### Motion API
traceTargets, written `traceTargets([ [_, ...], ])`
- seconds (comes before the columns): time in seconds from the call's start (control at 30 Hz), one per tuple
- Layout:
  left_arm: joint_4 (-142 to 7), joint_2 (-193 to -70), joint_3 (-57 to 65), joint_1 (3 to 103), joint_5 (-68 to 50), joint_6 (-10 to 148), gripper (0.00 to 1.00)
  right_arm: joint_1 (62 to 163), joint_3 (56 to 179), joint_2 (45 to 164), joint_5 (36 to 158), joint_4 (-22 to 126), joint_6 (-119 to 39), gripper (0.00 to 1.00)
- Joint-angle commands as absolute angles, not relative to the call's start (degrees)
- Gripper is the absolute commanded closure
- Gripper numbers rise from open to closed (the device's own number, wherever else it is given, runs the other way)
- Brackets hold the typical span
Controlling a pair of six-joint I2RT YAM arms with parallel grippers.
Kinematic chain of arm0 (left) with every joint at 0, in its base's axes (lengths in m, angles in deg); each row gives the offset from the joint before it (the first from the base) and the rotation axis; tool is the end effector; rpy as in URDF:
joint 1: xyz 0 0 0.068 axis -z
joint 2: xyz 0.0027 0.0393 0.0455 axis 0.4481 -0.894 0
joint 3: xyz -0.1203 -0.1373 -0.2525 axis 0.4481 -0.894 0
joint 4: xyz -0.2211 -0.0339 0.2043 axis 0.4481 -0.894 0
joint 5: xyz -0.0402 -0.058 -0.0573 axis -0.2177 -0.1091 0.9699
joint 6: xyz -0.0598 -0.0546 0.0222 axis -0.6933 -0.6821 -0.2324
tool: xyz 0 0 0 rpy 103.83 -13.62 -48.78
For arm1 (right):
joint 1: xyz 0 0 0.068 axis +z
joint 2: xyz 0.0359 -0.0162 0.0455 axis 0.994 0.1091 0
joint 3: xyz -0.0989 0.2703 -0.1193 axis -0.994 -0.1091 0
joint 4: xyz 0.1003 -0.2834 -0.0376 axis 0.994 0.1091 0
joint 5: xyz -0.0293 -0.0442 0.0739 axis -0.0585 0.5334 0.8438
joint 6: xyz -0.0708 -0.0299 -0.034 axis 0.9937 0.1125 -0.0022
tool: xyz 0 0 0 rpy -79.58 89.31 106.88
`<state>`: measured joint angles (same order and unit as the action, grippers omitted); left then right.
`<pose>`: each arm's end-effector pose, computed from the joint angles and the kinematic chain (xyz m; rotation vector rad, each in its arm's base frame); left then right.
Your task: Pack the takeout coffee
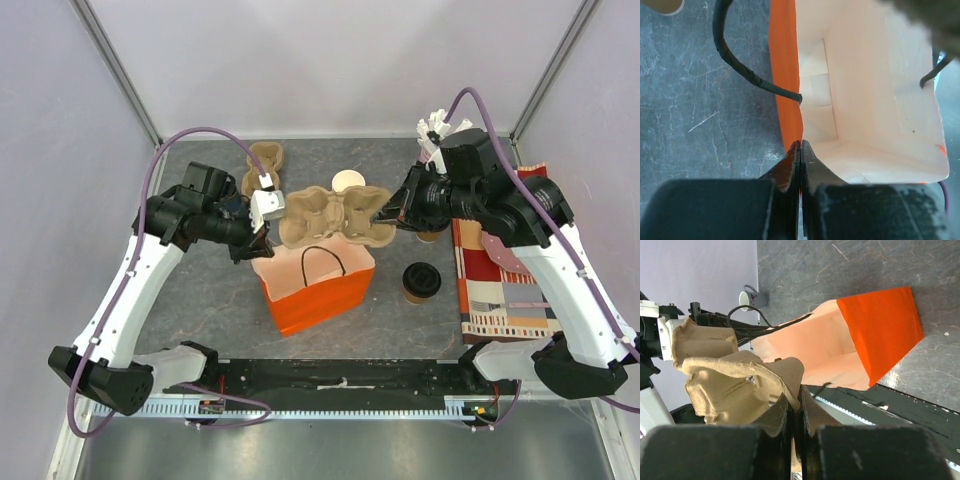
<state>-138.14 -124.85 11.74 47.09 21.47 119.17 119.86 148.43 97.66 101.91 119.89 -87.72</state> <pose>0.2200 -0.1314 0.4018 1.3958 1.9487 -0.7179 0.2093 0.1719 0.5221 0.2610 2.4134 1.0473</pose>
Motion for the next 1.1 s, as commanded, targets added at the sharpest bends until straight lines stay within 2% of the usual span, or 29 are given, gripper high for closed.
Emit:
traceTargets([
  [0.0,-137.8,-123.1,13.6,48.2,21.4,120.7,0.98,119.4,149.7,97.4,107.2,119.8,-82.0,1.0],
  [0.3,-131.7,-113.4,9.8,51.4,22.6,121.1,0.98,119.4,150.1,98.8,107.2,120.6,-73.6,1.0],
  [0.47,-130.0,-113.2,9.2,52.1,20.9,118.2,0.98,119.4,148.3,97.6,107.4,121.7,-71.2,1.0],
  [0.57,-128.5,-114.3,10.0,54.0,16.8,112.2,0.98,119.4,147.3,95.7,105.4,123.3,-70.7,1.0],
  [0.7,-124.0,-113.8,10.1,61.4,-1.9,103.7,0.98,119.5,149.1,94.3,102.9,124.9,-73.6,1.0],
  [0.77,-122.2,-112.4,9.3,62.7,-5.6,102.0,0.98,119.9,148.2,93.0,100.8,125.2,-75.2,1.0],
  [1.07,-119.0,-108.8,6.5,64.9,-2.9,101.6,0.98,120.3,145.6,93.2,99.6,126.5,-69.3,1.0],
])
